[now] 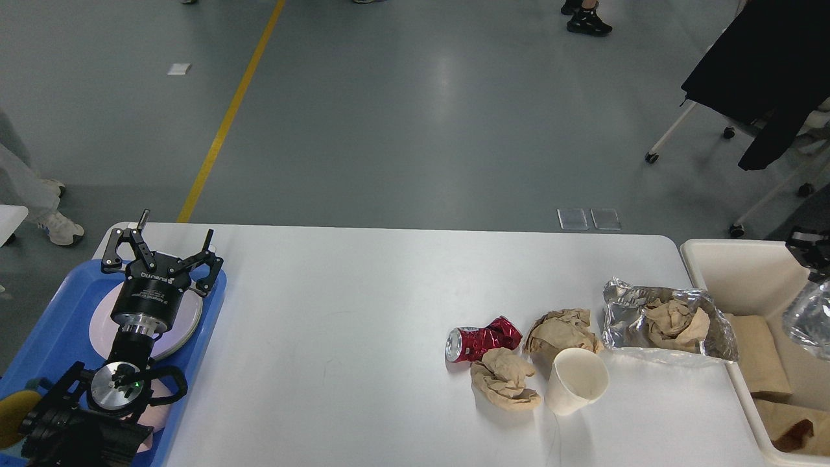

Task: Tidy desktop
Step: 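Carry the foil wrapper into the white bin and release it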

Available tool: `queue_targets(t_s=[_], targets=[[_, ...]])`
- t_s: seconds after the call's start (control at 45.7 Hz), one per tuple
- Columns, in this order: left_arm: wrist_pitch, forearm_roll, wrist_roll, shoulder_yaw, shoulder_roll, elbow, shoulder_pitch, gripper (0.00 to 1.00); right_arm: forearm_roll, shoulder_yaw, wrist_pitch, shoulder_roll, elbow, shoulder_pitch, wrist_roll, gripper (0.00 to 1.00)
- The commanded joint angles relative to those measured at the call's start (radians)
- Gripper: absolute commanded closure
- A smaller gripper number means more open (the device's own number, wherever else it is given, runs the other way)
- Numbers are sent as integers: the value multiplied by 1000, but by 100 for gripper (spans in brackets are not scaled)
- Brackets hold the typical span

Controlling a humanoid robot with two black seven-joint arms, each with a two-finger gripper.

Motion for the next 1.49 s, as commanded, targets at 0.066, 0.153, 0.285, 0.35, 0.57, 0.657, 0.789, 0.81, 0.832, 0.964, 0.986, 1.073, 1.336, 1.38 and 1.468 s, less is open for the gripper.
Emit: queue_targets(t_s=[0.066,0.153,0.285,0.35,0.57,0.657,0.789,0.81,0.832,0.964,0.986,1.073,1.336,1.38,1.468], targets=[[0,0,0,0,0,0,0,3,-5,202,-2,-25,-345,-359,0,100],[0,0,0,0,0,0,0,3,-5,302,-3,-17,-500,-525,1,100],[0,0,0,0,0,0,0,3,-8,385,-34,36,-718,-732,1,100],[0,0,0,0,0,0,0,3,-6,391,-67,94,-830,-835,3,100],[0,0,-1,0,0,0,0,3,-5,391,-222,211,-988,-1035,3,100],[0,0,-1,0,0,0,0,3,-6,391,-229,250,-1066,-1096,0,100],[0,0,-1,0,0,0,0,3,-5,396,-238,251,-1087,-1147,1,100],[0,0,-1,0,0,0,0,3,-3,396,-239,251,-1088,-1156,3,100],[0,0,-1,0,0,0,0,3,-3,401,-239,251,-1088,-1165,3,100],[0,0,-1,0,0,0,0,3,-3,440,-252,268,-1087,-1222,4,100],[0,0,-1,0,2,0,0,3,-3,450,-255,273,-1087,-1225,3,100],[0,0,-1,0,0,0,-2,3,-3,476,-259,285,-1085,-1236,1,100],[0,0,-1,0,0,0,-2,3,-5,480,-258,300,-1080,-1242,1,100],[0,0,-1,0,0,0,0,3,-5,482,-258,305,-1080,-1242,1,100],[0,0,-1,0,0,0,0,3,-5,480,-258,311,-1080,-1242,1,100]])
